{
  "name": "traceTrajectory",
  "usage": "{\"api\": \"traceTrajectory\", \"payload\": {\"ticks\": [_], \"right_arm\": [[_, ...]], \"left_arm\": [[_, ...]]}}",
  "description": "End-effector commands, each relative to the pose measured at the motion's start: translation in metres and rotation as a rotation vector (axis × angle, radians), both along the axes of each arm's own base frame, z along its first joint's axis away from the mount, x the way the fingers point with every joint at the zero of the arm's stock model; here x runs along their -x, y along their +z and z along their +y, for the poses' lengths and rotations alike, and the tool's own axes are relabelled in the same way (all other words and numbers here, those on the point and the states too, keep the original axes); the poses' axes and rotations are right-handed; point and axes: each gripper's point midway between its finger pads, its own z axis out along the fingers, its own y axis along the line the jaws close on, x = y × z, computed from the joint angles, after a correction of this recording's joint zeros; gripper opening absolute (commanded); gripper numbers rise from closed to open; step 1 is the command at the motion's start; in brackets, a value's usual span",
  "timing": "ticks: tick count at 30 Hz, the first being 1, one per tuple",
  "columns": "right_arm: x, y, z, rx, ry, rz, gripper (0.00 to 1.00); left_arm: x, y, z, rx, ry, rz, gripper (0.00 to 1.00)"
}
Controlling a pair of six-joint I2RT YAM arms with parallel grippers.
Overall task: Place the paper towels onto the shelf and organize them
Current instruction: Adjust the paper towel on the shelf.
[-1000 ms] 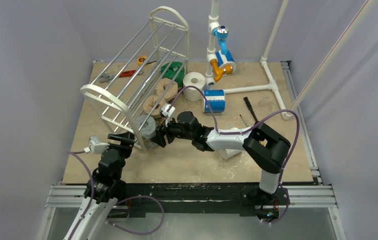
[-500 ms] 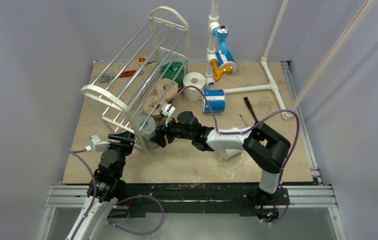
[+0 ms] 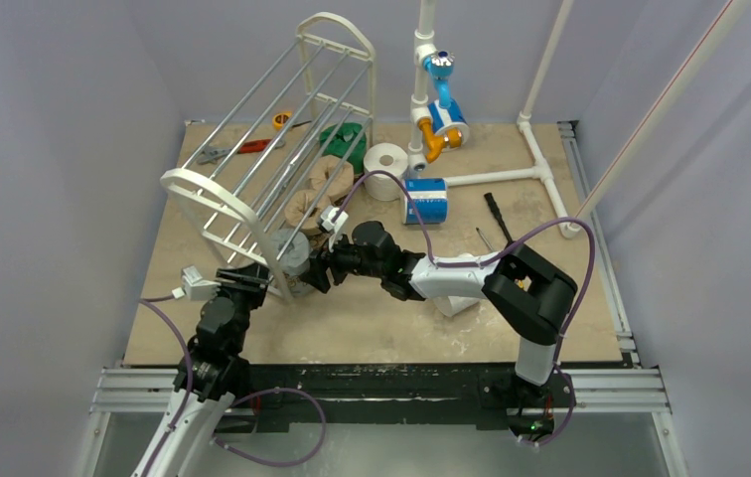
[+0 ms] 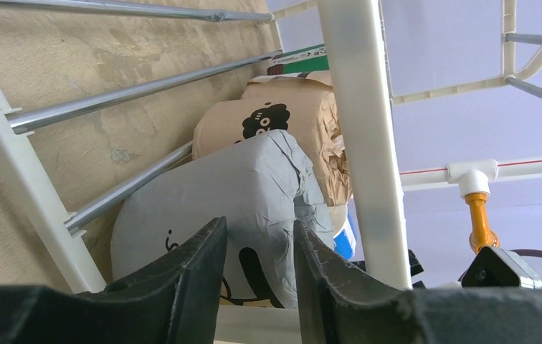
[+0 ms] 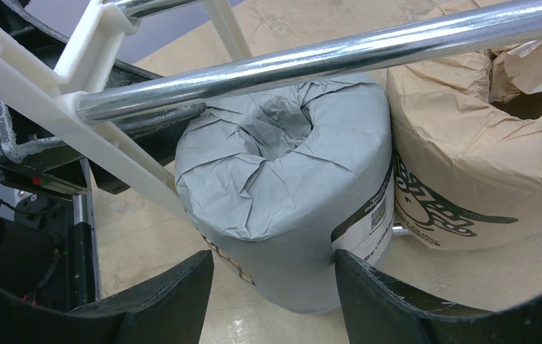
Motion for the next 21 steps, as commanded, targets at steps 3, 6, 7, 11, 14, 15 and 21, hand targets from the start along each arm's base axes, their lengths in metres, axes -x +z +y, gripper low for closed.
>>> {"api": "traceTrajectory", "payload": {"ticks": [3,6,7,11,14,15,21], "right_arm": [[0.001,0.008,0.006,-0.018,0.019,-0.002,0.64],[0.0,0.01,0.006,-0.016,0.014,-0.002,0.65],[0.0,0.011,0.006,-0.014,0.012,0.0,0.65],[0.0,0.014,0.006,-0.014,0.007,0.004,0.67],[0.0,0.018,0.005,-0.015,0.004,0.008,0.68],[0.0,0.021,0.005,-0.018,0.004,0.007,0.69],[0.001,0.041,-0.001,-0.031,-0.027,0.035,0.75]], "left_arm": [[0.002,-0.001,-0.004,-0.017,-0.033,-0.019,0.32],[0.002,-0.003,-0.004,-0.022,-0.033,-0.014,0.23],[0.002,-0.003,-0.003,-0.022,-0.031,-0.012,0.2],[0.003,-0.004,-0.002,-0.028,-0.024,-0.005,0.16],[0.004,-0.005,0.0,-0.032,-0.019,0.003,0.13],[0.004,-0.006,0.0,-0.033,-0.016,0.005,0.13],[0.005,-0.006,0.003,-0.037,-0.006,0.008,0.13]]}}
